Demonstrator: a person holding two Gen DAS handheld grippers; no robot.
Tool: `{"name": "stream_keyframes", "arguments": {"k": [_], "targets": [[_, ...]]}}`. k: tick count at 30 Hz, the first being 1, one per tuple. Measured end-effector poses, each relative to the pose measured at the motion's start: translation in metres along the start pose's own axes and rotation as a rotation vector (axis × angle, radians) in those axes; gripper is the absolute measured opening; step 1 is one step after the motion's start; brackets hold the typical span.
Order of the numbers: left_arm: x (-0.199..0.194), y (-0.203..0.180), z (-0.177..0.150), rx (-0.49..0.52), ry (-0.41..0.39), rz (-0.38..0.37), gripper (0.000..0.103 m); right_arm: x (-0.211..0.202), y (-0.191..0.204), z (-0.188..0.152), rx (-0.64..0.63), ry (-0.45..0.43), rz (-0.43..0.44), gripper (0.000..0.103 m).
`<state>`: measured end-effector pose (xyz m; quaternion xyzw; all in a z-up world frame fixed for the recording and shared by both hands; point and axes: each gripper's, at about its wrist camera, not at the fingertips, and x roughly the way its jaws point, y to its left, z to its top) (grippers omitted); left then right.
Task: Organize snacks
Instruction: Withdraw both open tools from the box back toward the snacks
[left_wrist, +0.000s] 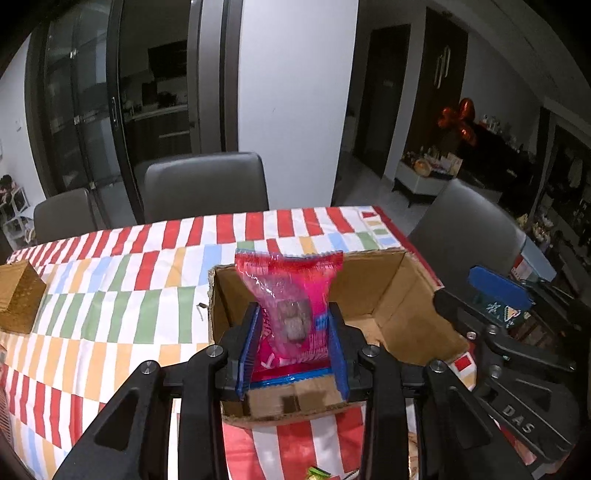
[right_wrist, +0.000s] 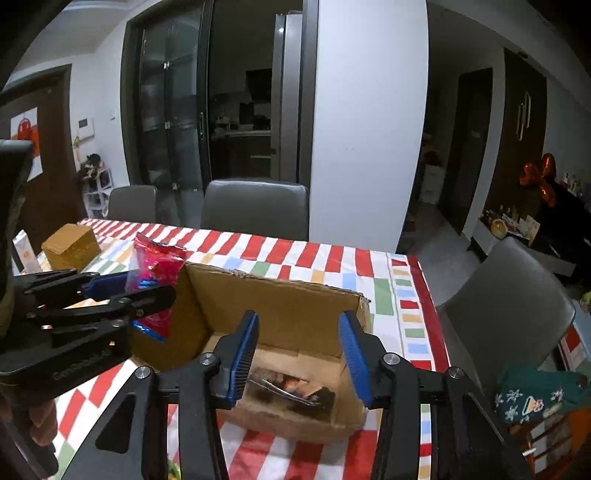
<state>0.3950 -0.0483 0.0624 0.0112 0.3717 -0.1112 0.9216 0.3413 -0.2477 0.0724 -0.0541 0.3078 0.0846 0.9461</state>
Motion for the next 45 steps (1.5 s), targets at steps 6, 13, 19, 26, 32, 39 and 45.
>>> {"name": "stream_keyframes", "arguments": {"k": [6, 13, 19, 26, 32, 39, 45], "targets": [[-0.01, -0.002, -0.004, 0.033, -0.041, 0.059, 0.069, -0.004, -0.001, -0.003, 0.003, 0.01, -0.007, 0.047], [-0.044, -0.004, -0.035, 0.055, -0.066, 0.093, 0.074, -0.027, 0.003, -0.019, -0.002, 0.003, -0.007, 0.047], [-0.074, -0.016, -0.064, 0.084, -0.1, 0.1, 0.075, -0.057, 0.011, -0.046, -0.009, -0.018, 0.004, 0.05], [-0.105, -0.031, -0.096, 0.11, -0.13, 0.074, 0.075, -0.09, 0.015, -0.074, 0.005, -0.026, 0.032, 0.051], [-0.121, -0.038, -0.121, 0.12, -0.128, 0.04, 0.075, -0.11, 0.017, -0.095, 0.014, -0.021, 0.046, 0.051], [-0.13, -0.048, -0.153, 0.153, -0.105, 0.009, 0.075, -0.118, 0.016, -0.124, 0.057, 0.028, 0.074, 0.051], [-0.127, -0.053, -0.182, 0.18, -0.056, -0.014, 0.075, -0.116, 0.02, -0.151, 0.06, 0.097, 0.086, 0.051]]}}
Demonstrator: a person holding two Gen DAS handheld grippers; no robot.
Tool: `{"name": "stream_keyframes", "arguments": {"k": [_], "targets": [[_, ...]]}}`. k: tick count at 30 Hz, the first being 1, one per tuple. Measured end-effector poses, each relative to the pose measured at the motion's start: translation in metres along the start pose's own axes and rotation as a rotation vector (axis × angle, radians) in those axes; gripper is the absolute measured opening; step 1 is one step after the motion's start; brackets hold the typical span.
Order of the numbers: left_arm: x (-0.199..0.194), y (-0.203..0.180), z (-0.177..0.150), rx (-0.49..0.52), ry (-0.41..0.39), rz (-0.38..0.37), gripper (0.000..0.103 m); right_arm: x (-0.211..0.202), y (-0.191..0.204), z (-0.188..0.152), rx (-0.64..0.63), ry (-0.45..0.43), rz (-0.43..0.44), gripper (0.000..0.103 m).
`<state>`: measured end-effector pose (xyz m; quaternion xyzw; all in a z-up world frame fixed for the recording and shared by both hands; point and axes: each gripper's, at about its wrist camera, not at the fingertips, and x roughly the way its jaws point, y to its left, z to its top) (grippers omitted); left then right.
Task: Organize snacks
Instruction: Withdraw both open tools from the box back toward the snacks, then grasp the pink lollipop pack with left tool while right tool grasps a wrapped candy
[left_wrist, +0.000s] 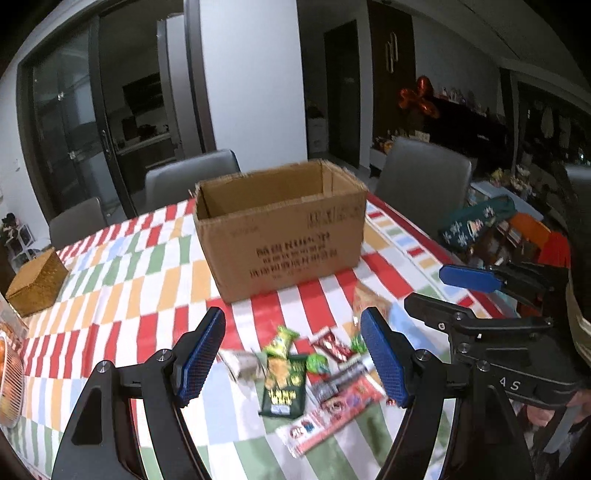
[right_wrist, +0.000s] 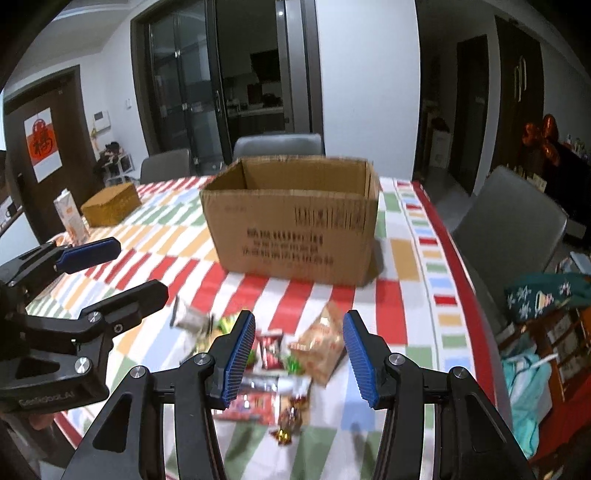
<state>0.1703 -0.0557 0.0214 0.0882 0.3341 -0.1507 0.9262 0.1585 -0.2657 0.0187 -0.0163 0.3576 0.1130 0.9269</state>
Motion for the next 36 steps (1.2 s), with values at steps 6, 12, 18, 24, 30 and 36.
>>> {"name": "stream_keyframes", "arguments": {"k": [6, 12, 18, 24, 30, 36], "targets": [[0.009, -0.003, -0.026, -0.012, 0.064, -0.034, 0.075, 0.006, 0.004, -0.024, -0.001, 0.063, 0.012, 0.051], [0.025, -0.007, -0.052, 0.021, 0.13, -0.053, 0.075, 0.022, 0.008, -0.047, 0.021, 0.14, 0.027, 0.051], [0.041, -0.011, -0.07, 0.054, 0.179, -0.073, 0.075, 0.037, 0.009, -0.068, 0.039, 0.213, 0.025, 0.051], [0.062, -0.016, -0.081, 0.094, 0.238, -0.11, 0.075, 0.051, 0.004, -0.08, 0.061, 0.261, 0.015, 0.051], [0.082, -0.022, -0.09, 0.127, 0.293, -0.159, 0.075, 0.062, 0.001, -0.086, 0.079, 0.29, 0.012, 0.051], [0.097, -0.027, -0.095, 0.161, 0.324, -0.178, 0.071, 0.071, 0.0, -0.089, 0.083, 0.303, 0.02, 0.05]]}}
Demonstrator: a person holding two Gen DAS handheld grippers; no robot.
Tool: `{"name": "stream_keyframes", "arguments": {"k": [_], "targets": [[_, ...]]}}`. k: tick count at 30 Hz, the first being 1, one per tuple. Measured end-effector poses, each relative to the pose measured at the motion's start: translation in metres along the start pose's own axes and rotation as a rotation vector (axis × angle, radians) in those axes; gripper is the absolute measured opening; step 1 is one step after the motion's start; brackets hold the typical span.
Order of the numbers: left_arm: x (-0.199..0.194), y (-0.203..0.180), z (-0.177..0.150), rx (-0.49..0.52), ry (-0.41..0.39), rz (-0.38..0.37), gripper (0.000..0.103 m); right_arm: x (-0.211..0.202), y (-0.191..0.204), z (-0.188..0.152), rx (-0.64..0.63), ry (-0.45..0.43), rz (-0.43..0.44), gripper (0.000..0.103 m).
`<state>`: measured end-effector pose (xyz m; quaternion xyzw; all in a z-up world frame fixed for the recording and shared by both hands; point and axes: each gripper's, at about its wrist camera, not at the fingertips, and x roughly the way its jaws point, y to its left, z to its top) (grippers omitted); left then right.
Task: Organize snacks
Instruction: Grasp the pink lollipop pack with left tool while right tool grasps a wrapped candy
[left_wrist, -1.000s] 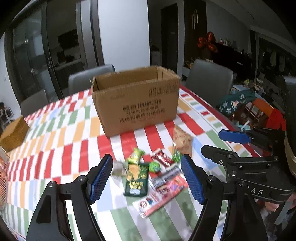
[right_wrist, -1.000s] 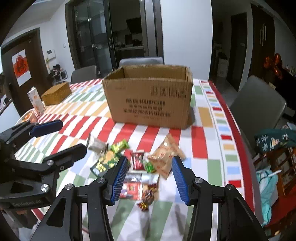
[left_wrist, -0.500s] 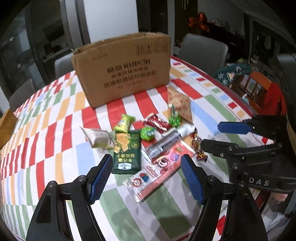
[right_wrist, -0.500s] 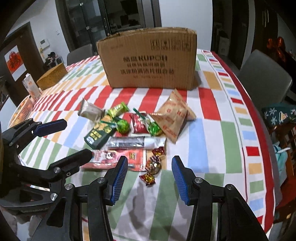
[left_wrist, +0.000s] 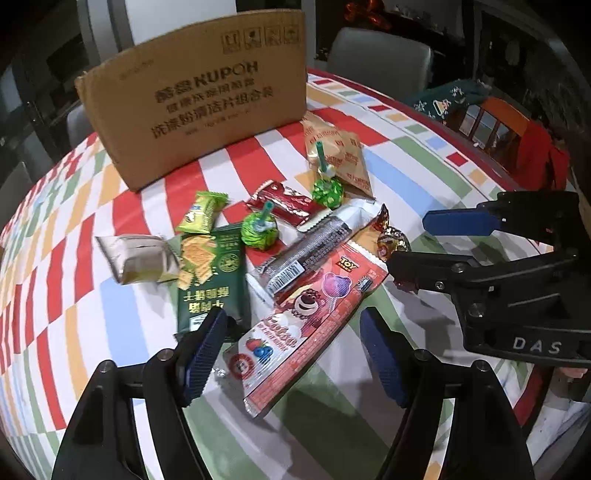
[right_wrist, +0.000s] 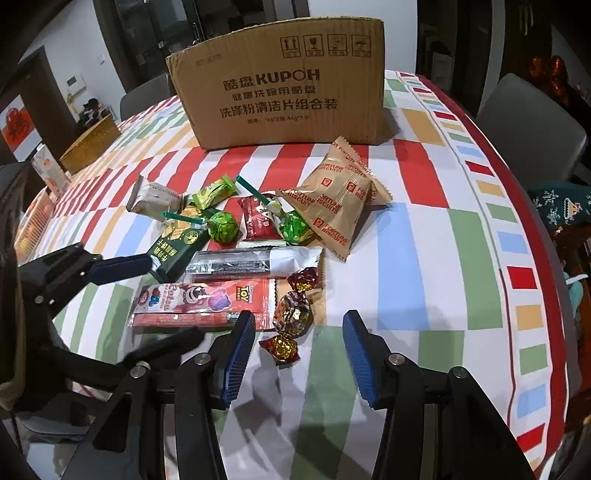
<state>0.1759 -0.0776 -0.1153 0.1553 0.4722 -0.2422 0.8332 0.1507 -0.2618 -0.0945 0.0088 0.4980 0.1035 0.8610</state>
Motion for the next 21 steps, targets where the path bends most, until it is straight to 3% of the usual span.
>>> {"name": "stream_keyframes", "arguments": {"k": [6, 9, 11, 21], "targets": [[0.004, -0.003, 0.002, 0.016, -0.003, 0.0, 0.06, 0.006, 0.0, 0.002, 0.001, 0.004, 0.003, 0.05], [0.003, -0.006, 0.001, 0.022, 0.028, -0.055, 0.05, 0.008, -0.001, 0.002, 0.006, 0.006, 0.005, 0.048], [0.006, -0.005, 0.0, -0.006, 0.051, -0.099, 0.05, 0.009, -0.003, 0.002, 0.009, 0.008, 0.004, 0.048], [0.012, -0.006, 0.009, -0.043, 0.035, -0.083, 0.049, 0.015, -0.009, 0.001, 0.023, 0.015, 0.007, 0.037]]}}
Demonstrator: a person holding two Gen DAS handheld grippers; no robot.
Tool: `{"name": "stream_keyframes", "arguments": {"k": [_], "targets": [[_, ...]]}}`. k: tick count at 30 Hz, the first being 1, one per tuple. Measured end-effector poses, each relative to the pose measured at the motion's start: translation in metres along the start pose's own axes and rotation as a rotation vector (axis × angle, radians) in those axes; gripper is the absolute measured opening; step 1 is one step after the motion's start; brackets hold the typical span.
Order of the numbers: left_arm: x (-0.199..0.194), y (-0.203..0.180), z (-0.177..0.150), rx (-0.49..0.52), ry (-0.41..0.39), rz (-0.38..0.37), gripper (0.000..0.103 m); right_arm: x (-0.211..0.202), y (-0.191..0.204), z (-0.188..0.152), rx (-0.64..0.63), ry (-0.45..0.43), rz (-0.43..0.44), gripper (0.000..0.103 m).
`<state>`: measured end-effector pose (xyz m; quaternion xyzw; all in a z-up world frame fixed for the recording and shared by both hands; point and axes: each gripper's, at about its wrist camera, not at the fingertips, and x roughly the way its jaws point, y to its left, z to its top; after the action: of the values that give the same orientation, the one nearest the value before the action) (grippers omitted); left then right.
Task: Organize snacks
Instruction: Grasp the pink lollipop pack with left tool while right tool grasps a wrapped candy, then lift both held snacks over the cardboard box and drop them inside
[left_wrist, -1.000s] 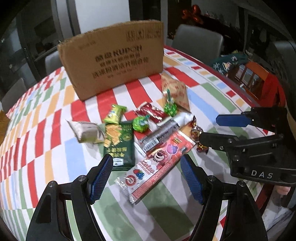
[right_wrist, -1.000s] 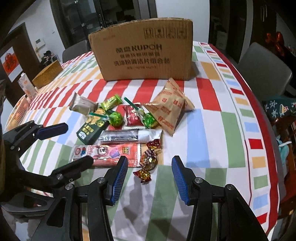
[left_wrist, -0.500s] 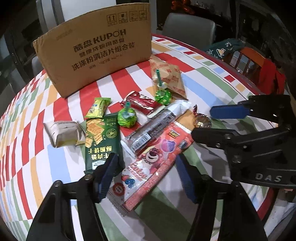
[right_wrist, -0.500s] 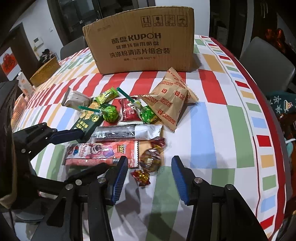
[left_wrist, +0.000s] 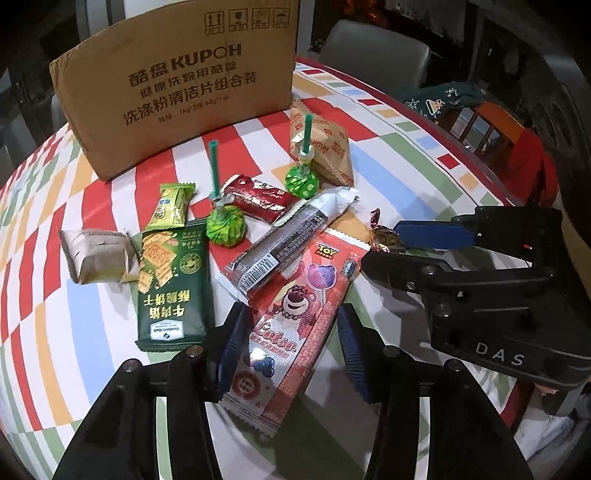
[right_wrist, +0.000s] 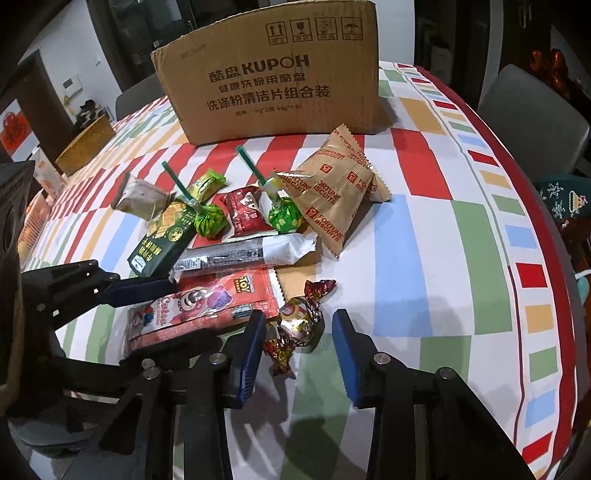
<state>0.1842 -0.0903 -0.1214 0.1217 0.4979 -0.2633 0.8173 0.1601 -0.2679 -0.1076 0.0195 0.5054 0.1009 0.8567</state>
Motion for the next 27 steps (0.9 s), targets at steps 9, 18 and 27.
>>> {"name": "stream_keyframes", "arguments": {"k": [9, 18, 27], "targets": [[-0.005, -0.001, -0.002, -0.056, -0.032, -0.029, 0.024, -0.003, -0.005, -0.004, 0.006, -0.009, -0.004, 0.023], [-0.026, -0.005, -0.008, -0.129, -0.083, -0.053, 0.021, -0.026, -0.001, -0.009, -0.008, -0.052, 0.015, 0.023], [-0.059, -0.007, -0.011, -0.161, -0.169, -0.038, 0.02, -0.052, 0.004, -0.008, -0.014, -0.108, 0.038, 0.023]]}}
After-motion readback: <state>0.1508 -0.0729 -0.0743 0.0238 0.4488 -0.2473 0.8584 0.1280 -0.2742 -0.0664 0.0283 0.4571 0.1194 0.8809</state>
